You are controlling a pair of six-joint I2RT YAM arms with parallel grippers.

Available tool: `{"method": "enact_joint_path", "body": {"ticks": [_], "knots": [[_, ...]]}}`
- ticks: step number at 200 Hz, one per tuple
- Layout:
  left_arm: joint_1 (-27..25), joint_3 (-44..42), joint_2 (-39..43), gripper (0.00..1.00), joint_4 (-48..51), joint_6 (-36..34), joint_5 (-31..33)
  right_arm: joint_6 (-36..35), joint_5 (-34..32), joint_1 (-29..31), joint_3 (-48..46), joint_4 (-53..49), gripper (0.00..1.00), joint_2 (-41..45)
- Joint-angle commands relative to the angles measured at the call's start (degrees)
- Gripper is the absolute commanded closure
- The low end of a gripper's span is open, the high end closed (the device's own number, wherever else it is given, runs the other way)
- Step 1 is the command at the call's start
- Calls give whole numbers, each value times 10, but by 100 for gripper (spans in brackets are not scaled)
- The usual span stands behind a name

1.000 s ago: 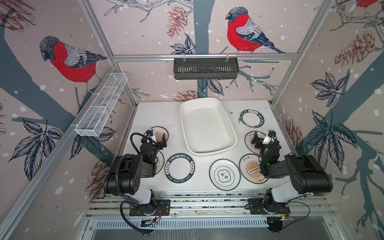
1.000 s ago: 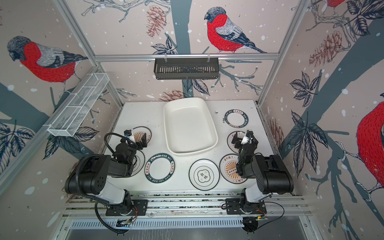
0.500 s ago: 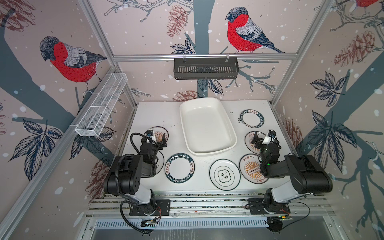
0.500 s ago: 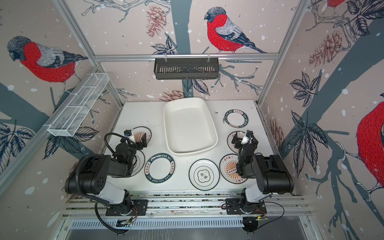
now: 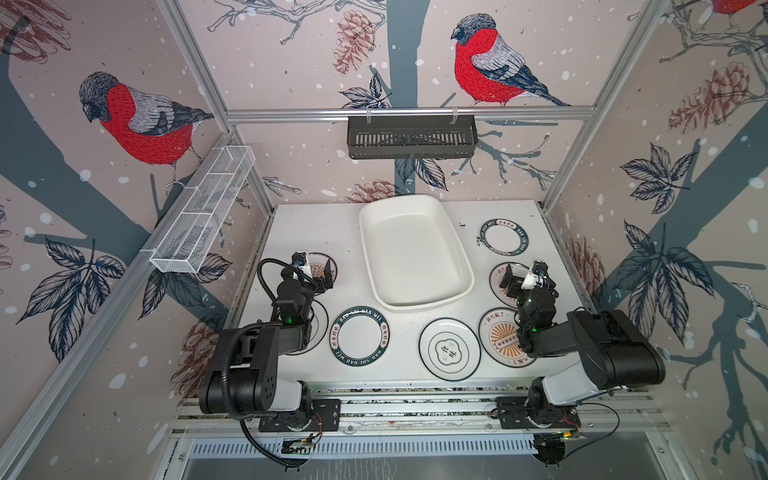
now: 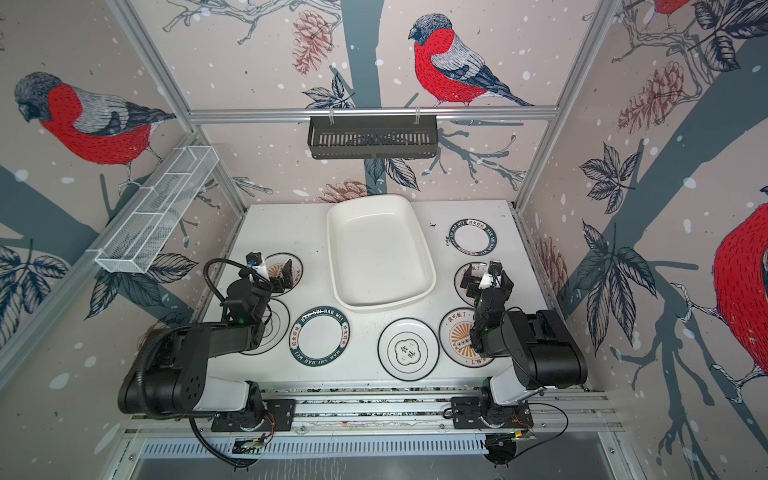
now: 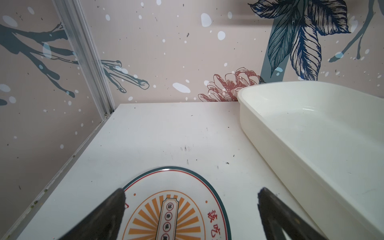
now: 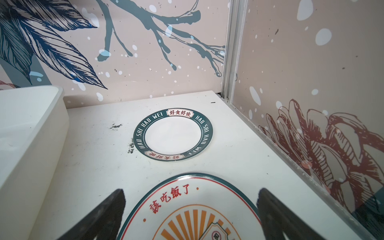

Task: Place the plates into the plastic bin on the countertop
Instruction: 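Raise both arms and move the right gripper toward the far green-rimmed plate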

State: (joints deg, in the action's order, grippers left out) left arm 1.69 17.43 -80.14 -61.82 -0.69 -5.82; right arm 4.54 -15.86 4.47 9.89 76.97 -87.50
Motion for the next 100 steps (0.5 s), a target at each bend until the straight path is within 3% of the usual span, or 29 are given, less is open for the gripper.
{"method": "enact_joint_path", "body": {"ticks": [1, 40, 80, 100], "knots": [[0, 31, 34, 1, 107, -17, -31, -12, -55, 7, -11, 36, 1, 16], [-1, 79, 84, 2, 245, -58, -63, -12, -92, 19, 17, -96, 0, 120], [0, 152, 114, 1, 396, -82, -90, 132, -104, 11, 174, -470, 0, 190], [0, 205, 115, 1, 474, -89, -100, 208, -59, 9, 259, -627, 1, 192]]}}
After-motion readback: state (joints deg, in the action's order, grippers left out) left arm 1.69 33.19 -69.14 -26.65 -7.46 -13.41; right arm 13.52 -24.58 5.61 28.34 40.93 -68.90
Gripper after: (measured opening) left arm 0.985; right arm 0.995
